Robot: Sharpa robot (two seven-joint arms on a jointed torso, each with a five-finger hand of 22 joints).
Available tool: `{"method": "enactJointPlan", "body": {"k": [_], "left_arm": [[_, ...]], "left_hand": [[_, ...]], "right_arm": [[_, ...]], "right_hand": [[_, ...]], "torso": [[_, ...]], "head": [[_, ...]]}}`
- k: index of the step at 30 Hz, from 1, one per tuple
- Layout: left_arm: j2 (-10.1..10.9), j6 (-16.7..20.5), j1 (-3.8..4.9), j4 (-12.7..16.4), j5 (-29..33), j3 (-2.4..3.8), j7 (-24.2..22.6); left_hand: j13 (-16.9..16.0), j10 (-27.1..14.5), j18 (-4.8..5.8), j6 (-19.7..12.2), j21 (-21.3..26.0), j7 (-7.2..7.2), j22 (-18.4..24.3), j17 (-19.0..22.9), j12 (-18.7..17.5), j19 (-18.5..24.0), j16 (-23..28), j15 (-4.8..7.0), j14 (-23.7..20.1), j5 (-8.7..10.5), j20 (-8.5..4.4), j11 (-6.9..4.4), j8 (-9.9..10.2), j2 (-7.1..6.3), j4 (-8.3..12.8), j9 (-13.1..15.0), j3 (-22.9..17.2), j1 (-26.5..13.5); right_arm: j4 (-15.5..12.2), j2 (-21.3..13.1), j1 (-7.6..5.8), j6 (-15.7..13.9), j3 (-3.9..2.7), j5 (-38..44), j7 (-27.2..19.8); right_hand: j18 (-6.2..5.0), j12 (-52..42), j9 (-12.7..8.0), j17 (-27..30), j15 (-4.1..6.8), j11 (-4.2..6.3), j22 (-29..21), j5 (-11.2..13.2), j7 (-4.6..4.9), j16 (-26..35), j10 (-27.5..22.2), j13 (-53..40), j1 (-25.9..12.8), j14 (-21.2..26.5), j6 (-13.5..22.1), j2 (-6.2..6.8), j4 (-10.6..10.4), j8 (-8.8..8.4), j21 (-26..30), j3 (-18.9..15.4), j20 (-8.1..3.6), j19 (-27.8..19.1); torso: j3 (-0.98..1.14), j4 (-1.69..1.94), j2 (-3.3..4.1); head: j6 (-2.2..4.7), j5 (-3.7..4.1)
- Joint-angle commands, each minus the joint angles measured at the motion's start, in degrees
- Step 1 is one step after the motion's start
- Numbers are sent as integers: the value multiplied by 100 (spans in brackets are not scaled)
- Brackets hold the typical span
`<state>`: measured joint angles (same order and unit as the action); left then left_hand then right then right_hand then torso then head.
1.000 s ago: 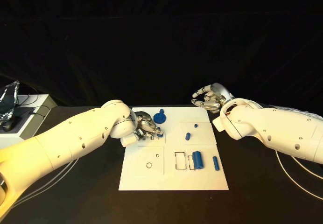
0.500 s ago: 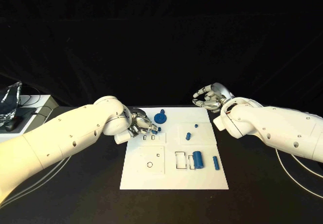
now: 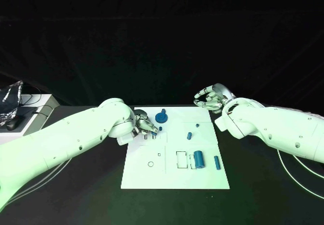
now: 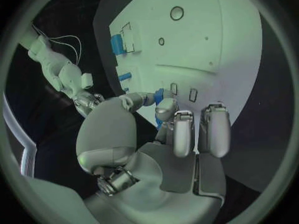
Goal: Assemble the parts on the task board
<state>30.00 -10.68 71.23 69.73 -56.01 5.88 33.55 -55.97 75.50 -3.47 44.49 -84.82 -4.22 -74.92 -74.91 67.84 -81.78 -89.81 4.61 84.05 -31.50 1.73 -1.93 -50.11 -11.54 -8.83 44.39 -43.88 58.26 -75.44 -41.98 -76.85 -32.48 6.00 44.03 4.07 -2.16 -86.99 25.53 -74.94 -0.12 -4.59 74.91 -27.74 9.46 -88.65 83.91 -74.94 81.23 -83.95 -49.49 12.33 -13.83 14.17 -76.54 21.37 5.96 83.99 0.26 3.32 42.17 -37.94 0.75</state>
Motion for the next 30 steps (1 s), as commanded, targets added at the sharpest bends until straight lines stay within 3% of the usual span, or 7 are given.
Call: {"method": "enactJointPlan", "body": {"k": [1,10,30], "left_arm": [[-43,220,5,12,-444,-29,61],[-77,166,2,3,-653,-123,64],[-109,-85,-7,1,-686,-172,32]], "left_hand": [[-1,42,62,228,-15,184,-269,-1509,7,-28,-19,39,595,-26,-22,2,-13,64,995,453,-970,17],[-16,50,62,231,-15,185,-269,-1509,17,-29,-19,41,595,-25,-24,1,-11,65,999,451,-969,21],[10,41,64,233,-18,185,-277,-1509,-1,-35,-19,43,595,-22,-26,0,-7,61,999,448,-962,19]], "right_arm": [[-9,7,5,89,0,22,-28],[-24,8,8,98,0,37,-26],[-25,25,30,137,0,40,2]], "right_hand": [[-98,40,7,-965,4,11,558,-30,0,39,268,-1164,-3,-479,39,63,-5,8,19,41,-11,28],[-98,40,7,-965,4,11,558,-30,0,39,268,-1164,-3,-479,39,63,-5,8,19,41,-11,28],[-98,44,16,-967,2,9,558,-41,3,39,264,-1160,-41,-480,44,73,-14,10,22,56,-10,27]], "torso": [[-8,1,16],[-13,9,14],[-17,20,4]], "head": [[-7,-9],[-43,-5],[-117,3]]}}
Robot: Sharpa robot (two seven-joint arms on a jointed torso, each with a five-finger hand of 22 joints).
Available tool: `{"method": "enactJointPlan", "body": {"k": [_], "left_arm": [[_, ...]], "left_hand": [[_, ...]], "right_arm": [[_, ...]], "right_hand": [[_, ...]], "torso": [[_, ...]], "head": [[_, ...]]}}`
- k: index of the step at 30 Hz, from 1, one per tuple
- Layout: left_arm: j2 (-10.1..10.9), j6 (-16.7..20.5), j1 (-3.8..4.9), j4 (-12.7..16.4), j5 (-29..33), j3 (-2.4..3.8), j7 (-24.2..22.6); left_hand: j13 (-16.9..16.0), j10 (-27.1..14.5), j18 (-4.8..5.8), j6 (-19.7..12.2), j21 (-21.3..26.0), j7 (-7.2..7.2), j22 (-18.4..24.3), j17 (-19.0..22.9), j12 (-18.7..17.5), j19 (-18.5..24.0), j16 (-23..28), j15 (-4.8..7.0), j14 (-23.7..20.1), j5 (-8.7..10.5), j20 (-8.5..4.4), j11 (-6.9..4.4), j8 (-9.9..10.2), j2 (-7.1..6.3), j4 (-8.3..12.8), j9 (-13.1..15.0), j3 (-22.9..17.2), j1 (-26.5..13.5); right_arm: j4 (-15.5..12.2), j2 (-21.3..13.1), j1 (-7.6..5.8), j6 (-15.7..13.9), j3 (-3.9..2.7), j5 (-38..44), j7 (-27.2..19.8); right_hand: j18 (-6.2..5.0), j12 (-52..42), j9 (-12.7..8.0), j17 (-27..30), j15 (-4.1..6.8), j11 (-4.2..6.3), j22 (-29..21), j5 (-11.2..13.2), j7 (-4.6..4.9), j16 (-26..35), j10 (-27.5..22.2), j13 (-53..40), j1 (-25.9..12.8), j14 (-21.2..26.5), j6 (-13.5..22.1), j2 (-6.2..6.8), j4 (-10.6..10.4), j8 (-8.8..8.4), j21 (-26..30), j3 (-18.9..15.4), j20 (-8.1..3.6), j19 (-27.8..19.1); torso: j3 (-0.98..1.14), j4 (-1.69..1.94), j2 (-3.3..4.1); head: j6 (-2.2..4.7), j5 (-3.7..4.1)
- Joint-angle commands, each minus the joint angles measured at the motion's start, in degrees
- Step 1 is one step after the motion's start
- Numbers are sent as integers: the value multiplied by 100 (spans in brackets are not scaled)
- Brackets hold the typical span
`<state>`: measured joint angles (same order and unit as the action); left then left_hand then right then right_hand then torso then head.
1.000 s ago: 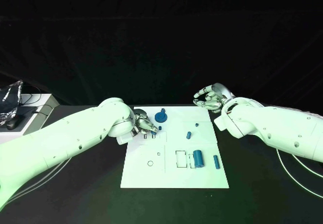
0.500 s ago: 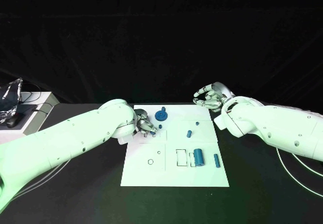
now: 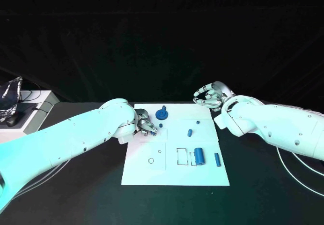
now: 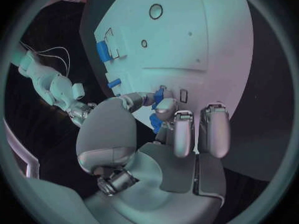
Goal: Assemble the parts on the task board
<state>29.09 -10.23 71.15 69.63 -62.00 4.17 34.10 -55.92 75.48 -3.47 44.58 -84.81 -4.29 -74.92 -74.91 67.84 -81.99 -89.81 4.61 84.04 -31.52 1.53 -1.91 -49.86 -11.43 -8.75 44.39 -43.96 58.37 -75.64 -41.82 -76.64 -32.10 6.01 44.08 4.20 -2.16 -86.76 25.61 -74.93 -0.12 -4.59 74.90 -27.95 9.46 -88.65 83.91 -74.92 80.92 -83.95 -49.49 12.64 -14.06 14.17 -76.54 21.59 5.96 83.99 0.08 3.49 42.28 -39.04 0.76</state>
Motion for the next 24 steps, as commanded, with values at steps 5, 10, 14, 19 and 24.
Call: {"method": "enactJointPlan", "body": {"k": [5,10,14,19,24], "left_arm": [[-30,-134,1,17,-169,-10,-46],[-37,-135,-1,13,-196,-15,-67],[-48,-132,-5,4,-221,-20,-78],[-69,-147,-11,-16,-256,-28,-86],[-83,-183,-13,-26,-339,-34,-97]], "left_hand": [[0,45,62,223,-14,192,-266,-1509,2,-7,-19,44,596,-18,-7,-2,-30,50,991,447,-952,8],[46,26,59,223,-8,192,-252,-1509,-30,2,-19,44,596,-13,-8,-2,-27,52,990,445,-951,8],[53,23,58,222,-6,192,-248,-1509,-35,5,-19,44,596,-12,-8,-2,-26,52,990,445,-950,8],[53,21,57,221,-4,192,-243,-1509,-36,8,-19,44,596,-9,-8,-1,-24,53,989,444,-950,9],[53,21,57,220,-4,191,-243,-1509,-37,8,-19,44,596,-5,-9,-1,-22,53,989,443,-948,9]], "right_arm": [[-2,13,22,107,-1,37,-12],[-9,9,30,61,-1,50,-43],[-14,8,33,54,-1,58,-49],[-21,4,34,59,-1,62,-47],[-21,4,34,72,-1,62,-39]], "right_hand": [[-100,21,12,-963,1,8,551,-23,3,41,263,-1161,-27,-478,46,45,6,12,36,42,-9,22],[-97,15,15,-969,1,10,563,-21,1,39,269,-1167,-27,-480,46,44,10,14,19,52,-9,30],[-97,15,15,-969,1,10,563,-21,1,39,269,-1167,-27,-480,46,44,10,14,19,52,-9,30],[-97,15,15,-969,1,10,563,-21,1,39,269,-1167,-27,-480,46,44,10,14,19,52,-9,30],[-97,15,15,-969,1,10,563,-21,1,39,269,-1167,-27,-480,46,44,10,14,19,52,-9,30]], "torso": [[2,0,-5],[-3,7,-3],[-6,9,-4],[-9,7,-1],[-9,9,0]], "head": [[-1,-14],[-10,-8],[-14,-6],[-30,-6],[-48,-1]]}}
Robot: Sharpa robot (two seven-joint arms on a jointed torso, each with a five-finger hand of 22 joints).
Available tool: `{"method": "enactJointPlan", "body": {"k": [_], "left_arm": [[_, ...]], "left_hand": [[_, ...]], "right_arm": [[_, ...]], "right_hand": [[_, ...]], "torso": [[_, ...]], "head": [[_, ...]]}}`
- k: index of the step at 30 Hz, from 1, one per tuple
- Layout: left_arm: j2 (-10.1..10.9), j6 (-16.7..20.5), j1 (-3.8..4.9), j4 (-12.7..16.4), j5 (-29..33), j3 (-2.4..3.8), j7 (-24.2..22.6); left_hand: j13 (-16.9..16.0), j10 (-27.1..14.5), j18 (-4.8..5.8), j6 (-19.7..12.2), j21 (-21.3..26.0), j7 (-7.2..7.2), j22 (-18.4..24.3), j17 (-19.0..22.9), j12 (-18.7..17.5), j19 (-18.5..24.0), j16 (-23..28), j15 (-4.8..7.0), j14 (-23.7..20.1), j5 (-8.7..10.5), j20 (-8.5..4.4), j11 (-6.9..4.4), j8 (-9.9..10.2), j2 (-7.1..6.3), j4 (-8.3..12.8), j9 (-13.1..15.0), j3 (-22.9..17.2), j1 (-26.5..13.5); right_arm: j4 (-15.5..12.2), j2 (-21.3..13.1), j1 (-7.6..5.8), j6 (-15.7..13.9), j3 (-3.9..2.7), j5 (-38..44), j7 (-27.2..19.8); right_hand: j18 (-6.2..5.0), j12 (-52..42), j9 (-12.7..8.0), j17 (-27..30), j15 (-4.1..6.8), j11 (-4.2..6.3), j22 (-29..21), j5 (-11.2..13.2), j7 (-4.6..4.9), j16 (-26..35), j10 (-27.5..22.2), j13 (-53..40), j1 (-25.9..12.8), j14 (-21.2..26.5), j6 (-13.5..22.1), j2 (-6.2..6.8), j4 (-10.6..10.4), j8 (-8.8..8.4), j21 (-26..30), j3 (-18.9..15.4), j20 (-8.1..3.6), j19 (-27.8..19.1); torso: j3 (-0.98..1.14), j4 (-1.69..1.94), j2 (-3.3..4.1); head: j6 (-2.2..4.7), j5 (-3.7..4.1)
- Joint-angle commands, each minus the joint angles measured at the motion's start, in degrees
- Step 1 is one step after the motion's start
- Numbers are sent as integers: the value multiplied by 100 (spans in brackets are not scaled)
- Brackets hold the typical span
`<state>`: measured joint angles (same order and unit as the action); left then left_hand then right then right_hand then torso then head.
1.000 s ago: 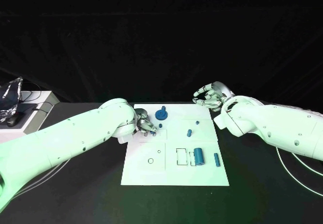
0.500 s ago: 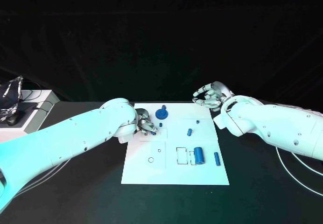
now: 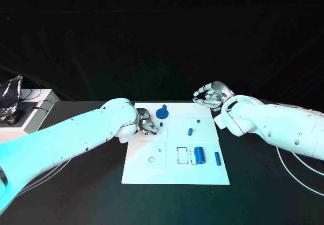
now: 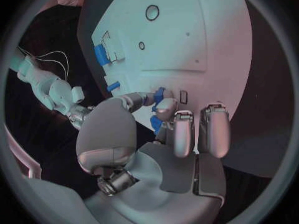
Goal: Assemble the parts on the task board
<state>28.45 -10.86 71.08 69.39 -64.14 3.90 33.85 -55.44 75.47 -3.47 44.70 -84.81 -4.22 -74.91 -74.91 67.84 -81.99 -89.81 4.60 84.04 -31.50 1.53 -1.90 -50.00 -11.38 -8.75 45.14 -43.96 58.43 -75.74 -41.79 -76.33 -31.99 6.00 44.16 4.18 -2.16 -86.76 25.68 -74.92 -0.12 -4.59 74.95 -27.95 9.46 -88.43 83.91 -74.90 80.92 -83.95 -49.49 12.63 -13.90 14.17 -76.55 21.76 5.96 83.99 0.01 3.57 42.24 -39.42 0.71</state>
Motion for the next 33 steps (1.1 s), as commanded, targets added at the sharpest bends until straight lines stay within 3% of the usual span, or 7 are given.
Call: {"method": "enactJointPlan", "body": {"k": [1,33], "left_arm": [[-22,-123,-6,-4,-138,-8,-73],[-87,-655,-18,-130,-151,-80,89]], "left_hand": [[5,22,57,208,-4,184,-243,-1509,-36,8,-19,44,596,-7,-9,-2,-8,48,989,368,-948,4],[-22,32,62,202,-12,183,-265,-1509,-21,-6,-19,44,596,12,-11,-1,4,41,992,362,-931,8]], "right_arm": [[-11,2,3,63,-1,54,-36],[-43,-29,7,82,-1,77,17]], "right_hand": [[-97,15,9,-970,1,10,559,-21,1,17,269,-1169,-27,-479,46,44,-6,14,20,36,-9,30],[-100,23,17,-962,2,12,549,-13,0,20,261,-1161,-26,-478,48,45,8,18,35,60,-9,24]], "torso": [[-2,4,3],[-2,10,-1]], "head": [[-14,4],[-74,1]]}}
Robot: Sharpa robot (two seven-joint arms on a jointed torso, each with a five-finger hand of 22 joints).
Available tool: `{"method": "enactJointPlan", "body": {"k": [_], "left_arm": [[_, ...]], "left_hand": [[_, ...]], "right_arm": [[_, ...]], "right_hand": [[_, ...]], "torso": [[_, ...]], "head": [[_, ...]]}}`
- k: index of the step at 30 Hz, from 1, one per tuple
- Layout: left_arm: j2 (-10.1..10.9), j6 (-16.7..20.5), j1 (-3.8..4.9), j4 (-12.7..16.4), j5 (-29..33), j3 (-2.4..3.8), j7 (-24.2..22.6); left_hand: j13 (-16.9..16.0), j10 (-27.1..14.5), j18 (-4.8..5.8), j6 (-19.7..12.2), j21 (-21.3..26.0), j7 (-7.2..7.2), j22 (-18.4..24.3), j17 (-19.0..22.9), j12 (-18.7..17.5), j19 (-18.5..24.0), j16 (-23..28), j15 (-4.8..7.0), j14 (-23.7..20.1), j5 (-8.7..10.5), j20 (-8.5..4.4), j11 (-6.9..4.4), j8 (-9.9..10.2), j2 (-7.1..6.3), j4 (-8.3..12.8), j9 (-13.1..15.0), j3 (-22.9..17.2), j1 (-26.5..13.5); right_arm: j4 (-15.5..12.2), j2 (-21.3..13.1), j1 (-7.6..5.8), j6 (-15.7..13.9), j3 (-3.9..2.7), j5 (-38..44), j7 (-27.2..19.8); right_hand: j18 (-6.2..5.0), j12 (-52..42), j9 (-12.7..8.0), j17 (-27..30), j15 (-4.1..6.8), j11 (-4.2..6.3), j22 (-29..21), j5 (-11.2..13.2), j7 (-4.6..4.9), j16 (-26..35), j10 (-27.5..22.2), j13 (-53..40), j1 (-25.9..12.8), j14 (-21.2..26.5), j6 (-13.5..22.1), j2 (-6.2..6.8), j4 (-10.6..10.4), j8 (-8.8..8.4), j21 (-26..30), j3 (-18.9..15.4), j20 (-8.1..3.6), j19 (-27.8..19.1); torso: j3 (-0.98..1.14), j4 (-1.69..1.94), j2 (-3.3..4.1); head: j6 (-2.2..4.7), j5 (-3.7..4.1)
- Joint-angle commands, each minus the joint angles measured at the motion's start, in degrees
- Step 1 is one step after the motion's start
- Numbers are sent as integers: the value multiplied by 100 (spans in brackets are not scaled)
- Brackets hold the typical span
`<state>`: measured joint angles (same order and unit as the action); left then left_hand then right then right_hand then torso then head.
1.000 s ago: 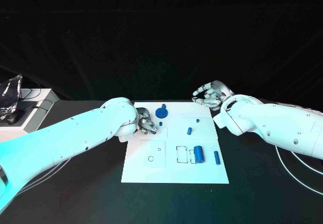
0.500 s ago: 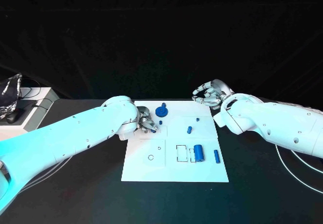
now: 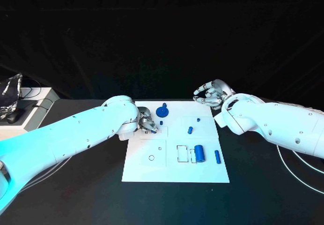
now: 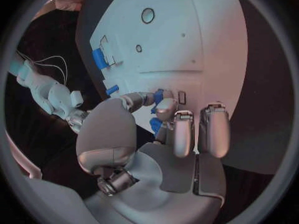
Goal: Assemble the parts on the task board
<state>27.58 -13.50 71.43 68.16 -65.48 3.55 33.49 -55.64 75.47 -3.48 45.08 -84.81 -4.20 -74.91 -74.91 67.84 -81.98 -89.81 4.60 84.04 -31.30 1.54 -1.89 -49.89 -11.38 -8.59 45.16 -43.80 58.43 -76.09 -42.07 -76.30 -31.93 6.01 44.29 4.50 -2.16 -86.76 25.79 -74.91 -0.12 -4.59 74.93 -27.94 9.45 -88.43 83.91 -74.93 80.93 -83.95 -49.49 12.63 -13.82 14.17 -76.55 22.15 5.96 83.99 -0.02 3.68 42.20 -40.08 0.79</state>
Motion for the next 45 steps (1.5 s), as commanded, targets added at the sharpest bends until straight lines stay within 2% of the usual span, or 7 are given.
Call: {"method": "enactJointPlan", "body": {"k": [1,10,14,19,26,37,45], "left_arm": [[-1,-398,-53,-7,-18,-46,134],[-61,-223,-61,-61,4,-49,177],[-82,-228,-63,-91,25,-49,190],[-111,-259,-67,-122,64,-50,194],[-141,-271,-74,-153,118,-51,186],[-147,-294,-77,-175,163,-55,162],[-142,-263,-79,-178,162,-57,148]], "left_hand": [[-2,32,62,164,-12,182,-265,-1509,-21,-6,-19,44,596,-9,-11,-3,-7,41,976,361,-947,8],[-11,47,70,176,-24,183,-296,-1509,-11,-27,-19,44,596,0,-12,-2,-4,83,939,357,-934,-5],[-13,54,67,179,-17,183,-282,-1509,-7,-19,-19,43,596,10,-12,-2,-3,96,919,357,-920,-21],[-24,82,72,200,-24,197,-306,-1509,11,-35,-19,46,596,33,-12,-8,-5,111,866,357,-840,-69],[-41,123,77,233,-26,228,-326,-1509,35,-49,-19,58,596,58,-18,-28,4,134,759,351,-630,-144],[-36,126,79,305,-10,284,-330,-1509,50,-59,-19,89,596,110,-46,-66,79,79,488,296,22,-255],[-38,101,79,369,2,289,-327,-1509,63,-62,-19,94,596,119,-54,-68,140,25,212,248,483,-316]], "right_arm": [[-9,-2,5,77,-1,64,-16],[6,0,15,171,-1,93,46],[12,-2,18,198,-1,98,66],[21,-8,19,211,-1,100,79],[17,-7,19,218,-1,99,84],[11,-11,19,227,-1,99,93],[-8,-14,19,234,-1,96,102]], "right_hand": [[-100,23,5,-962,2,12,551,-14,0,20,261,-1158,-26,-478,48,45,1,18,36,21,-9,24],[-97,15,14,-976,3,12,562,-19,0,16,269,-1166,-34,-481,51,46,11,22,23,47,-10,31],[-101,22,15,-960,3,11,549,-18,1,21,262,-1159,-38,-477,52,48,11,22,42,48,-10,23],[-104,27,15,-955,3,11,541,-18,1,23,257,-1154,-42,-476,54,50,10,21,54,49,-10,18],[-104,27,15,-955,3,11,541,-18,1,23,257,-1154,-42,-476,54,50,10,21,54,49,-10,18],[-104,27,15,-955,3,11,541,-18,1,23,257,-1154,-42,-476,54,50,10,21,54,49,-10,18],[-107,39,22,-945,2,10,531,-17,3,27,245,-1142,-60,-474,61,64,15,22,70,59,-9,12]], "torso": [[1,-1,4],[-3,-8,7],[4,-17,7],[-2,0,7],[-3,0,11],[-6,10,4],[-7,10,3]], "head": [[-8,-6],[7,9],[2,18],[-8,51],[-23,69],[-44,70],[-49,74]]}}
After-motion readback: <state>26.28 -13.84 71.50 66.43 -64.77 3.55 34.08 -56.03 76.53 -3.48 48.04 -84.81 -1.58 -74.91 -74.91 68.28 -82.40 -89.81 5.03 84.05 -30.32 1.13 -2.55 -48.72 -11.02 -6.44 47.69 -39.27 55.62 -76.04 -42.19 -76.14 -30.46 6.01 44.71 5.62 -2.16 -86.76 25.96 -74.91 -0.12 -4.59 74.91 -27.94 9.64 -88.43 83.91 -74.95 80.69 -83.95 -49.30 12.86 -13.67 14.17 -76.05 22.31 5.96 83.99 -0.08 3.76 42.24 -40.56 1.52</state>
